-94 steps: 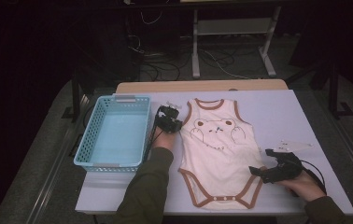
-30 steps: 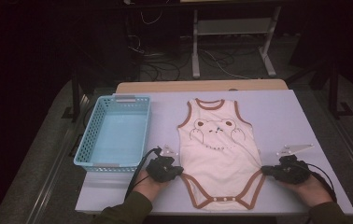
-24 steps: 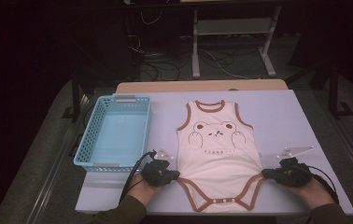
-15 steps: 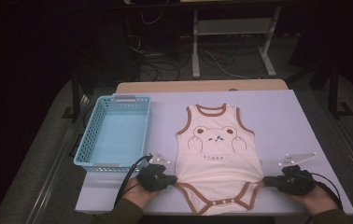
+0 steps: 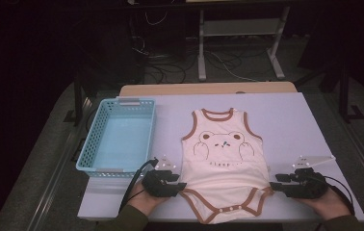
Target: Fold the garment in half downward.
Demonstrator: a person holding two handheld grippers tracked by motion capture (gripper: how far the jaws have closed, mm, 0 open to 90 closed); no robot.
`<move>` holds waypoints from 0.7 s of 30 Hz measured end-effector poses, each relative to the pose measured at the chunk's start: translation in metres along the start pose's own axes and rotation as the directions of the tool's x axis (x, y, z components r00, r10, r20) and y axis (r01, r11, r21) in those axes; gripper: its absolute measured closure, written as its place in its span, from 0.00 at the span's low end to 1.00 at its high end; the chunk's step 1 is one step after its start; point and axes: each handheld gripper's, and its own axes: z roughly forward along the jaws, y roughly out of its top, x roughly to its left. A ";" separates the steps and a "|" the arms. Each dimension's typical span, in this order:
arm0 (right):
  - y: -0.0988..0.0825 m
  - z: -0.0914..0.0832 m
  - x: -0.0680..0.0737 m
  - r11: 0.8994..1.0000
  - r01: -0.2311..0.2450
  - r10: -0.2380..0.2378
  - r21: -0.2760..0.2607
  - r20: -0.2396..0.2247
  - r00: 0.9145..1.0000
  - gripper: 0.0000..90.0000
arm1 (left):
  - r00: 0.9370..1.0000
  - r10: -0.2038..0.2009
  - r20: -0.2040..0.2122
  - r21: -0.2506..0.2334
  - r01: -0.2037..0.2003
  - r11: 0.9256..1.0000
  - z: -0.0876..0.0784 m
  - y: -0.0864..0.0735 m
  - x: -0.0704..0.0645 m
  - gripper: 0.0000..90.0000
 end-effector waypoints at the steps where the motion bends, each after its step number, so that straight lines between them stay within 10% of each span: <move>1: 0.001 0.001 -0.001 1.000 -0.001 0.001 -0.001 -0.007 1.000 0.56 | 1.000 0.000 0.001 0.000 0.000 1.000 0.001 0.001 0.000 0.59; 21: 0.018 0.010 -0.009 0.999 0.013 -0.013 -0.045 0.014 1.000 0.30 | 1.000 0.019 -0.001 -0.075 -0.019 0.997 0.013 0.023 0.005 0.35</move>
